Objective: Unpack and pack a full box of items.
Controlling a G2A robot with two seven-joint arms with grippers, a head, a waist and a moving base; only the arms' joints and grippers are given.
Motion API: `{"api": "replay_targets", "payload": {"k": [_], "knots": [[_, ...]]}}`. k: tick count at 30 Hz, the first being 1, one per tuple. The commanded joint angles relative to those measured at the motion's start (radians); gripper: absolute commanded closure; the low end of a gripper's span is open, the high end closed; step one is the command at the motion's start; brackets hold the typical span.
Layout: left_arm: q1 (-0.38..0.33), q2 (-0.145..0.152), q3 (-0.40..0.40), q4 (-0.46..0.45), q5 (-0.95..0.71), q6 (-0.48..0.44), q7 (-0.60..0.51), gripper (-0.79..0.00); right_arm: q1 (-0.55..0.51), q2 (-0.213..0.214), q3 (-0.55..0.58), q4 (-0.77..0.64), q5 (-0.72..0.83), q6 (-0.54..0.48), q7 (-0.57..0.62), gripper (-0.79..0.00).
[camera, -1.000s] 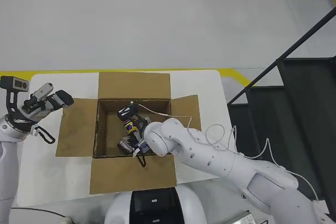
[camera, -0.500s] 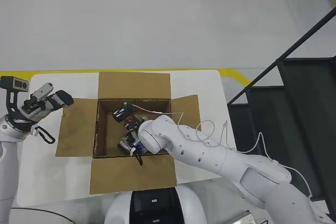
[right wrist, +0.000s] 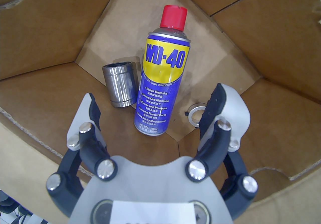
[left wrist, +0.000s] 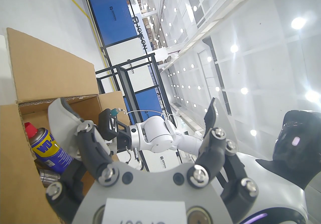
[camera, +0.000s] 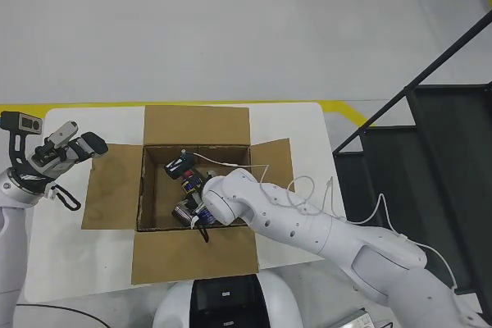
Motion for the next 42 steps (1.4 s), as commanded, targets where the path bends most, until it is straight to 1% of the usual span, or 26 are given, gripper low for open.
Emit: {"api": "replay_targets", "payload": {"k": [1, 10, 17, 20, 22, 23, 30, 32, 37, 40, 42], "knots": [[0.000, 0.000, 0.000, 0.000, 0.000, 0.000, 0.000, -0.785, 0.000, 0.000, 0.000, 0.000, 0.000, 0.000, 0.000, -0.785], [0.000, 0.000, 0.000, 0.000, 0.000, 0.000, 0.000, -0.785, 0.000, 0.000, 0.000, 0.000, 0.000, 0.000, 0.000, -0.785], [0.000, 0.000, 0.000, 0.000, 0.000, 0.000, 0.000, -0.785, -0.008, -0.012, 0.024, 0.070, 0.025, -0.060, 0.000, -0.785], [0.000, 0.000, 0.000, 0.000, 0.000, 0.000, 0.000, -0.785, -0.002, -0.026, 0.019, 0.107, 0.031, -0.078, 0.003, -0.776], [0.000, 0.000, 0.000, 0.000, 0.000, 0.000, 0.000, -0.785, 0.005, -0.038, 0.014, 0.135, 0.038, -0.088, 0.002, -0.683], [0.000, 0.000, 0.000, 0.000, 0.000, 0.000, 0.000, -0.785, 0.008, -0.045, 0.013, 0.150, 0.046, -0.093, 0.003, -0.665], [0.000, 0.000, 0.000, 0.000, 0.000, 0.000, 0.000, -0.785, 0.038, -0.096, -0.006, 0.261, 0.088, -0.126, -0.010, -0.680], [0.000, 0.000, 0.000, 0.000, 0.000, 0.000, 0.000, -0.785, 0.045, -0.109, -0.006, 0.291, 0.099, -0.133, -0.020, -0.622], [0.000, 0.000, 0.000, 0.000, 0.000, 0.000, 0.000, -0.785, 0.057, -0.138, -0.005, 0.356, 0.122, -0.145, -0.036, -0.643], [0.000, 0.000, 0.000, 0.000, 0.000, 0.000, 0.000, -0.785, 0.064, -0.153, -0.006, 0.391, 0.131, -0.151, -0.037, -0.613], [0.000, 0.000, 0.000, 0.000, 0.000, 0.000, 0.000, -0.785, 0.068, -0.163, -0.007, 0.412, 0.134, -0.150, -0.037, -0.606]]}}
